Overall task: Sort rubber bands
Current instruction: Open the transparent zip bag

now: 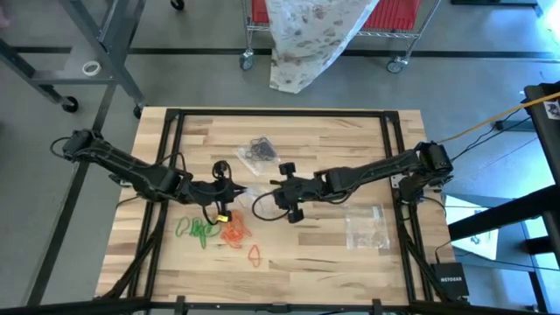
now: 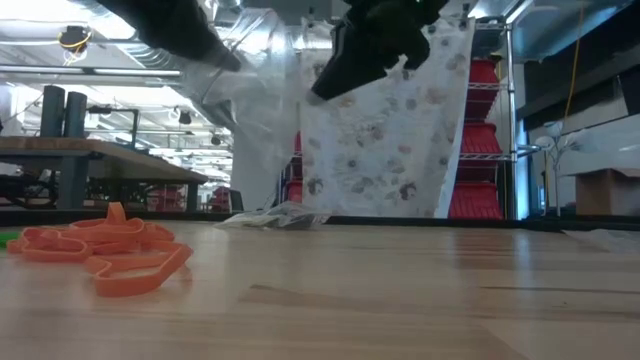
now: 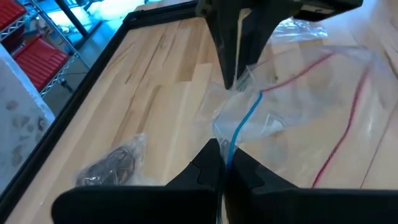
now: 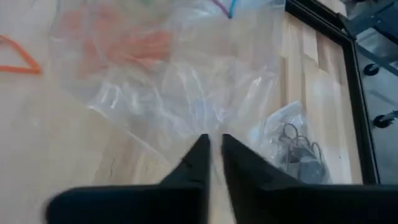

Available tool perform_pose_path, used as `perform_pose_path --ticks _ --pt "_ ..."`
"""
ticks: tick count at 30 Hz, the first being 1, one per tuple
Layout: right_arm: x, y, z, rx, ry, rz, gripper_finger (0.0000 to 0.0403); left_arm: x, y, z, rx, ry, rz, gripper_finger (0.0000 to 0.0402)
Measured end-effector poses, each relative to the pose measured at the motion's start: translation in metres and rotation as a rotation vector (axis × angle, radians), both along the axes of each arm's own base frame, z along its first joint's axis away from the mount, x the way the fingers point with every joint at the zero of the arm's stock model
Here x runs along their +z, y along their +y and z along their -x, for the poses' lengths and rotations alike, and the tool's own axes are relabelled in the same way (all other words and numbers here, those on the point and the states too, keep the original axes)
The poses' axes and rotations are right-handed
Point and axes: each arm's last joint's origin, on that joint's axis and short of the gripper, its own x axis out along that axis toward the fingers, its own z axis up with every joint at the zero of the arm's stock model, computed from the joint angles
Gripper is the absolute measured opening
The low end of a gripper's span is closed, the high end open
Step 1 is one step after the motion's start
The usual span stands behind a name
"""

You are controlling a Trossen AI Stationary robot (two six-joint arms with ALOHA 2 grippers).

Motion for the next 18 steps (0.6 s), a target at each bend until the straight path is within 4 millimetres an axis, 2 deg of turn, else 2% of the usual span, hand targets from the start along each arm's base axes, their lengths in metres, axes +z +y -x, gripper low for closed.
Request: perform_pose_path --ticks 1,3,7,12,18 --pt "0.0 0.0 0.0 -0.002 0.0 -0.001 0.0019 0.0 0.0 0.0 0.0 -0.003 0.001 0.0001" --pt "0.0 -0.003 0.0 -0.011 -0.001 -0.004 0.0008 0.0 0.0 0.0 0.0 -0.003 0.002 0.0001" --pt "-0.004 -0.005 0.003 -0.032 0.054 -0.01 0.0001 0.003 -0.004 0.002 -0.029 -0.017 0.029 0.0001" --pt "-0.014 -0.011 0.014 -0.083 0.183 -0.019 0.0 0.015 -0.013 0.013 -0.058 -0.04 0.168 0.0001" --pt "-0.013 -0.022 0.018 -0.178 0.199 0.013 0.0 0.008 -0.011 0.019 0.004 0.031 0.199 0.0001"
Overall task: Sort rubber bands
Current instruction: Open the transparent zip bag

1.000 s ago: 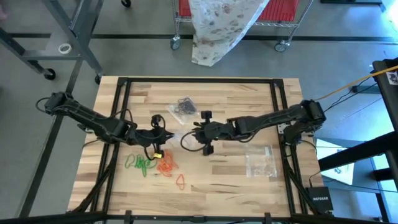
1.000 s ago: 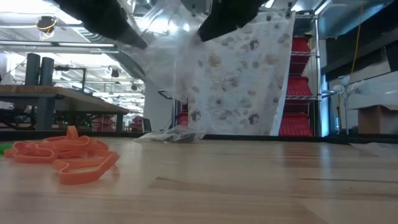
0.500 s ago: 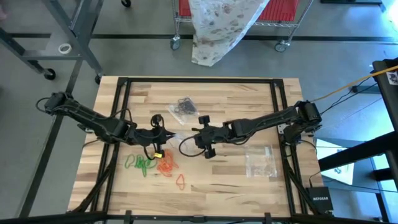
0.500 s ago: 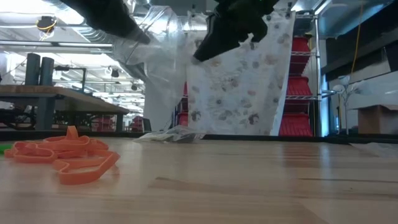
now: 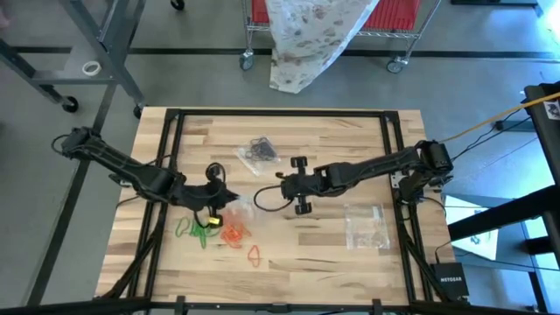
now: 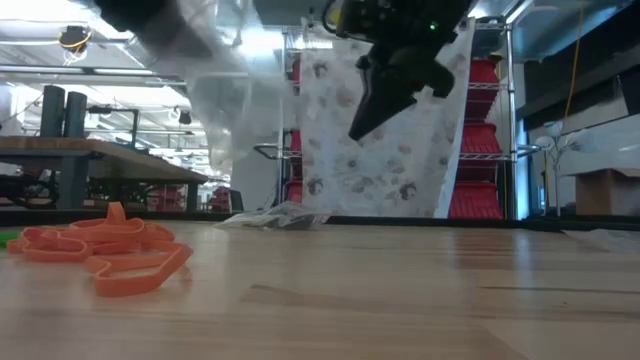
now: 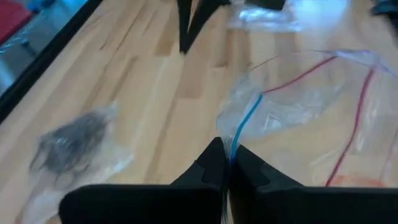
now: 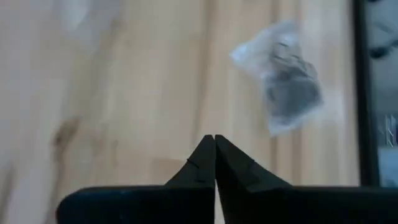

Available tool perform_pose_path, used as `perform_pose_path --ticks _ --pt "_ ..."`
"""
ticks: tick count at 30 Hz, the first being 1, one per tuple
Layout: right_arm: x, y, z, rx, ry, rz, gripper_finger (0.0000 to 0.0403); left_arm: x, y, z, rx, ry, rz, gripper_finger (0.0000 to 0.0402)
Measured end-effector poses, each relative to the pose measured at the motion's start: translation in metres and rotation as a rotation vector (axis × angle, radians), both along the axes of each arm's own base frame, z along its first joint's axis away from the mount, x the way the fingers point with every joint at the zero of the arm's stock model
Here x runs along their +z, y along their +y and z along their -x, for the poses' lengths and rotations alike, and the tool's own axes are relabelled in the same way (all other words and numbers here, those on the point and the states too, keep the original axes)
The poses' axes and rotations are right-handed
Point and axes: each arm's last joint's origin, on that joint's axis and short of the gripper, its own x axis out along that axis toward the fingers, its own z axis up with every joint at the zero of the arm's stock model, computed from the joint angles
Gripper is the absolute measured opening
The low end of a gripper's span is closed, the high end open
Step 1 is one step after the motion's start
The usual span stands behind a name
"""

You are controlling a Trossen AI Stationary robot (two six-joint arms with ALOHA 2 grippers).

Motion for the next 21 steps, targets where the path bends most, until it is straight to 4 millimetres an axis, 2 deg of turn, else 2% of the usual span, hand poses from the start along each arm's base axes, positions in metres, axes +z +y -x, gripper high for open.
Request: perform_pose_path --ticks 4,7,11,16,21 --pt "0.006 -0.006 0.004 -0.148 0.013 0.012 0.0005 -0.009 0.009 -0.004 0.147 0.029 -0.071 0.0001" --pt "0.015 -0.01 0.01 -0.322 0.023 -0.007 0.002 -0.013 0.016 -0.008 0.277 0.024 -0.177 0.0001" --pt "0.017 -0.013 0.016 -0.53 0.016 -0.082 0.0061 -0.024 0.02 -0.016 0.285 0.087 -0.255 0.0001" --pt "0.003 -0.003 0.016 -0.572 -0.043 -0.181 0.0124 -0.041 0.02 -0.029 0.285 0.144 -0.265 0.0007" --pt "-0.002 0.012 0.012 -0.56 -0.156 -0.193 0.0169 -0.052 0.017 -0.043 0.179 0.152 -0.119 0.0056"
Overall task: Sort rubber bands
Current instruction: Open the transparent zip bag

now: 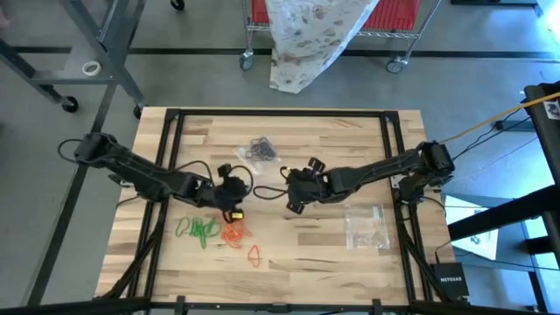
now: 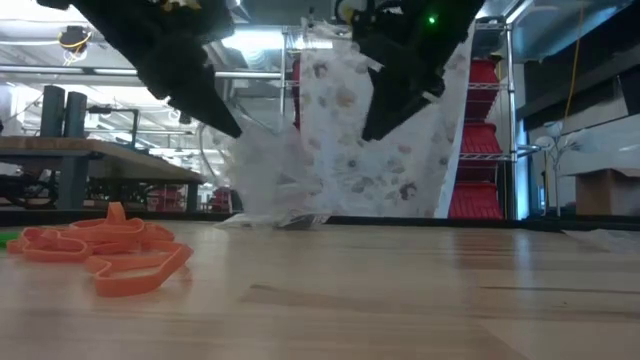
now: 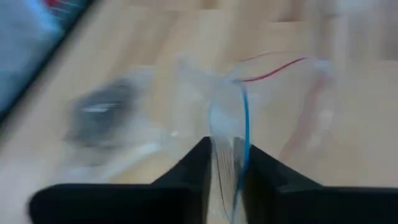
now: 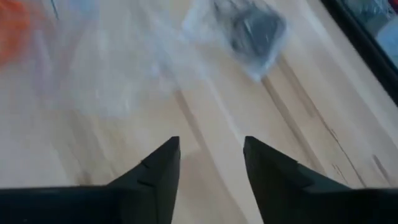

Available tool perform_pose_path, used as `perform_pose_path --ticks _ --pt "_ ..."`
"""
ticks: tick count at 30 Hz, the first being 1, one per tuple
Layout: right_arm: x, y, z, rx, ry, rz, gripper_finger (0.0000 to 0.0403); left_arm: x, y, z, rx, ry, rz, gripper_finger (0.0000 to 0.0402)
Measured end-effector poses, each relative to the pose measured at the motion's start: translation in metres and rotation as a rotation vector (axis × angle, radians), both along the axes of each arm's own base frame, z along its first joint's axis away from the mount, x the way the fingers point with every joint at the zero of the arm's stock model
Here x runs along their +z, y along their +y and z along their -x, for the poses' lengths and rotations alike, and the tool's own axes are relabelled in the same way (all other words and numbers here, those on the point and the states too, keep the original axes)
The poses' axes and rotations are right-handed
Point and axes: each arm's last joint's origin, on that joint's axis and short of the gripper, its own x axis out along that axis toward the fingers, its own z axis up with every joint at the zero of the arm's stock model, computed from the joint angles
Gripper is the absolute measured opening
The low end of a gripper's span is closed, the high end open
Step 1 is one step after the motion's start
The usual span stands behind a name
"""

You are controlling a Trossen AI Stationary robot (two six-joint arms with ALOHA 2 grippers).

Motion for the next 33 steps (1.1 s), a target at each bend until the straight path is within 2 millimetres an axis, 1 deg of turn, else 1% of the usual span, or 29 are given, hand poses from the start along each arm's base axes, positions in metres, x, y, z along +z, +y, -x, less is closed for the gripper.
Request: perform_pose_path --ticks 3,7,11,14,17,19,21,23,26,27,30,33 --pt "0.003 0.013 -0.005 0.061 -0.068 0.013 0.0184 -0.002 0.0 -0.005 -0.061 0.0 0.123 0.0099" --pt "0.01 0.038 -0.01 0.238 -0.152 0.015 0.0188 0.001 0.005 -0.005 -0.057 -0.011 0.16 0.0147" --pt "0.015 0.062 -0.021 0.345 -0.296 0.022 0.0189 -0.001 0.008 -0.008 -0.065 -0.01 0.141 0.0166" --pt "0.005 0.075 -0.031 0.411 -0.352 0.044 0.0189 -0.002 0.011 -0.012 -0.051 -0.029 0.148 0.0165" --pt "-0.014 0.079 -0.042 0.422 -0.363 0.034 0.0185 -0.003 0.013 -0.015 -0.021 -0.06 0.173 0.0153" --pt "-0.031 0.075 -0.048 0.398 -0.326 0.031 0.0174 -0.001 0.013 -0.017 -0.011 -0.081 0.187 0.0141" --pt "-0.041 0.068 -0.053 0.355 -0.311 0.019 0.0154 -0.001 0.014 -0.017 0.002 -0.088 0.189 0.0123" --pt "-0.042 0.061 -0.057 0.325 -0.327 0.005 0.0131 -0.002 0.016 -0.016 0.003 -0.074 0.182 0.0091" --pt "-0.042 0.049 -0.062 0.293 -0.337 0.005 0.0097 -0.004 0.019 -0.018 -0.008 -0.061 0.153 0.0025" --pt "-0.043 0.045 -0.063 0.285 -0.335 0.004 0.0087 -0.004 0.021 -0.019 -0.004 -0.063 0.15 0.0014" --pt "-0.045 0.036 -0.066 0.283 -0.334 -0.019 0.0061 -0.002 0.026 -0.021 0.027 -0.101 0.169 0.0005" --pt "-0.049 0.028 -0.068 0.239 -0.325 -0.011 0.0038 0.0 0.027 -0.024 0.047 -0.148 0.209 0.0002"
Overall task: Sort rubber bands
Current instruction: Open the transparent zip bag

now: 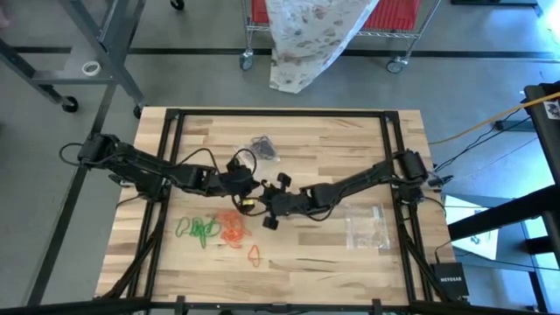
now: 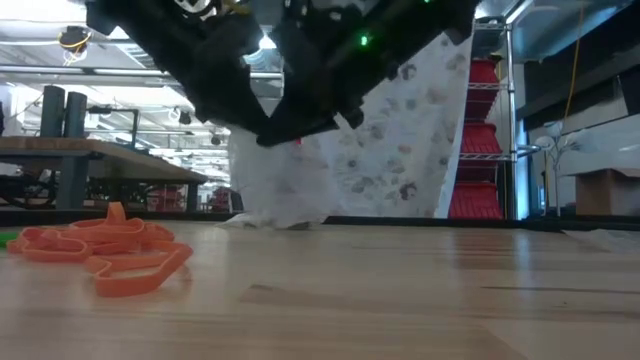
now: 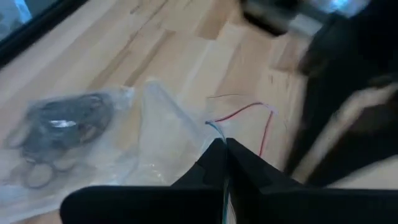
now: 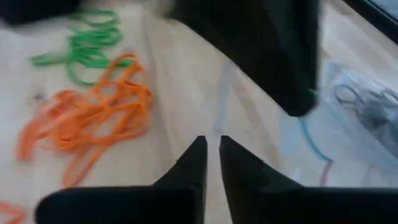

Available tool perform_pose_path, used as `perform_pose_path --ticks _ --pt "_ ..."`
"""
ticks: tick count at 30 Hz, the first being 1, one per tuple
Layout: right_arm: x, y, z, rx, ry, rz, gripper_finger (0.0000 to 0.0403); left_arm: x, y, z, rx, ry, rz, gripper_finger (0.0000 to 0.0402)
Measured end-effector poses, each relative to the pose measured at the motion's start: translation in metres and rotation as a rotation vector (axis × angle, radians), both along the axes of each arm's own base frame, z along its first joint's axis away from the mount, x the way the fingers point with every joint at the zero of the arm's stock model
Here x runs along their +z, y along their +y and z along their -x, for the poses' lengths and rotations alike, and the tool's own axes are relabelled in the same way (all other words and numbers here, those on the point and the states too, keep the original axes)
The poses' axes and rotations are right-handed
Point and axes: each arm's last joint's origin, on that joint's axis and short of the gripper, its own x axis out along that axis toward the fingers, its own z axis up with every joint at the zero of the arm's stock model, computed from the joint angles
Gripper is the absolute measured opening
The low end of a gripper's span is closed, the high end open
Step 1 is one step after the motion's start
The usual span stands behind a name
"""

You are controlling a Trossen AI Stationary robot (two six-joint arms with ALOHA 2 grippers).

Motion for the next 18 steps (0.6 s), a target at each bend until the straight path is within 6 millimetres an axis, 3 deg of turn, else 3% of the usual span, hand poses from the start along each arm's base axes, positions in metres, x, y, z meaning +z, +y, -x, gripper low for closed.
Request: perform_pose_path --ticks 6,9,13,18 --pt "-0.004 -0.017 -0.004 -0.087 -0.009 0.003 0.0004 0.004 -0.007 -0.002 0.0 -0.073 0.103 0.0001" --pt "-0.008 -0.02 -0.001 -0.119 0.038 0.006 0.0008 0.004 -0.011 -0.002 0.002 -0.08 0.12 0.0001" --pt "-0.01 -0.021 0.0 -0.11 0.063 0.032 0.0064 0.004 -0.013 -0.001 -0.005 -0.082 0.129 0.0001" --pt "-0.007 -0.014 0.0 -0.064 0.061 0.162 0.0181 0.006 -0.013 -0.003 -0.002 -0.107 0.137 0.0"
